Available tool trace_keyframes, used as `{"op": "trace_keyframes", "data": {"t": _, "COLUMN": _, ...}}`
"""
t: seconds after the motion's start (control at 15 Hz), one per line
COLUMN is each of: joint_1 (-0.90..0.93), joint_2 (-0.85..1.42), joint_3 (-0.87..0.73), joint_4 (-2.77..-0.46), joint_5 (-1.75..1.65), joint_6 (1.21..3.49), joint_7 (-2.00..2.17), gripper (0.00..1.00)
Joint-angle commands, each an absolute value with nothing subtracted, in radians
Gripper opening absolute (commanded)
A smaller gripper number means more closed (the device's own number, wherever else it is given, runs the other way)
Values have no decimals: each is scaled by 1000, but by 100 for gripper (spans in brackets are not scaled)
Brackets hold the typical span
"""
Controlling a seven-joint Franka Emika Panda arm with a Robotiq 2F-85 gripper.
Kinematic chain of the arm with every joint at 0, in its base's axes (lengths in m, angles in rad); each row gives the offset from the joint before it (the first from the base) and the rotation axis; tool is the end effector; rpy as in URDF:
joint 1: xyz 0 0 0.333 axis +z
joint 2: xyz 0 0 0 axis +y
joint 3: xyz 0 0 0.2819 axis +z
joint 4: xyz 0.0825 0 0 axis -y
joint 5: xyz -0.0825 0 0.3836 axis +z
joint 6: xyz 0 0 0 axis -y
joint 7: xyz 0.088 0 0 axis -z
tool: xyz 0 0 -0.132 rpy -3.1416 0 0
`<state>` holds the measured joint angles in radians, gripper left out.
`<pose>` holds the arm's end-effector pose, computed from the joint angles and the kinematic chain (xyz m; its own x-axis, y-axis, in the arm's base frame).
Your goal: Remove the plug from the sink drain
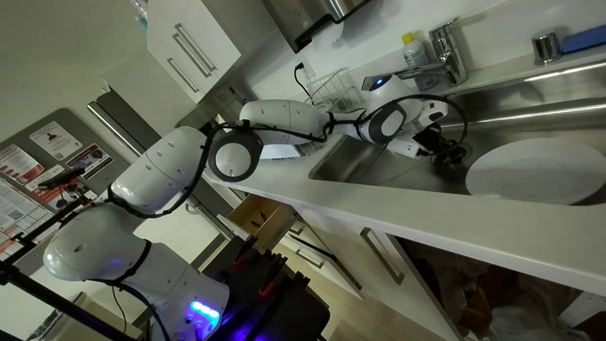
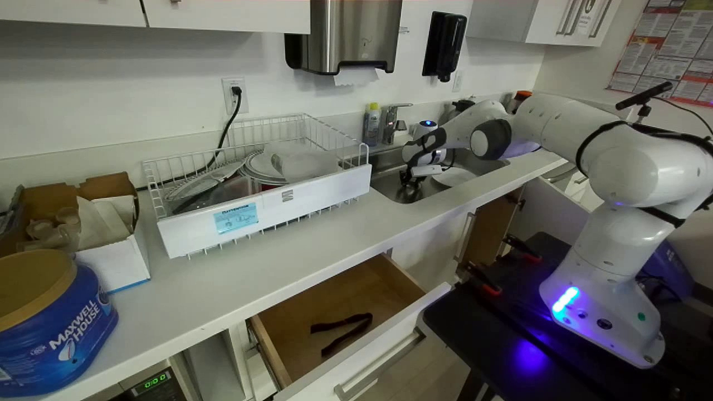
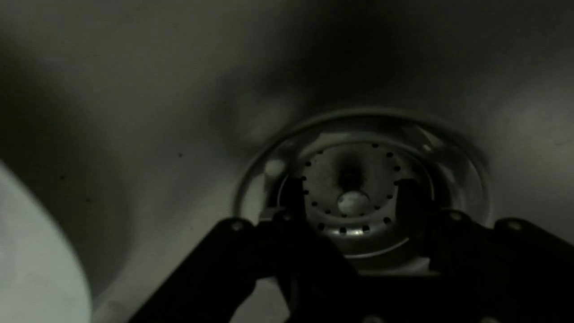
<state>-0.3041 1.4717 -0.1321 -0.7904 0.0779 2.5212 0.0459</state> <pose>0.7045 -0.2777 -0.0037 0.8902 -0.3712 0.2642 -0.3991 -0.9150 0.0591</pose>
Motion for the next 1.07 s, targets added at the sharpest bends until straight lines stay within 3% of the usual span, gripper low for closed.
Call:
{"op": "trace_keyframes", "data": {"t": 0.0, "joint_1": -295, "joint_2": 1472, "joint_3": -147, "joint_4": -779, "joint_5": 51, "joint_6": 2493, "joint_7": 90, "gripper": 42}}
{"op": "trace_keyframes", "data": {"t": 0.07, "joint_1": -296, "joint_2": 1472, "joint_3": -147, "joint_4": -780, "joint_5": 51, "joint_6": 2494, "joint_7": 90, "gripper": 30}}
{"op": "trace_keyframes", "data": {"t": 0.33, "joint_1": -295, "joint_2": 1472, "joint_3": -146, "joint_4": -779, "joint_5": 51, "joint_6": 2495, "joint_7": 91, "gripper": 1}}
{"op": "trace_keyframes", "data": {"t": 0.73, "joint_1": -300, "joint_2": 1472, "joint_3": -140, "joint_4": -752, "joint_5": 54, "joint_6": 2476, "joint_7": 88, "gripper": 5}}
{"op": "trace_keyframes", "data": {"t": 1.0, "joint_1": -299, "joint_2": 1365, "joint_3": -139, "joint_4": -870, "joint_5": 71, "joint_6": 2485, "joint_7": 48, "gripper": 5}}
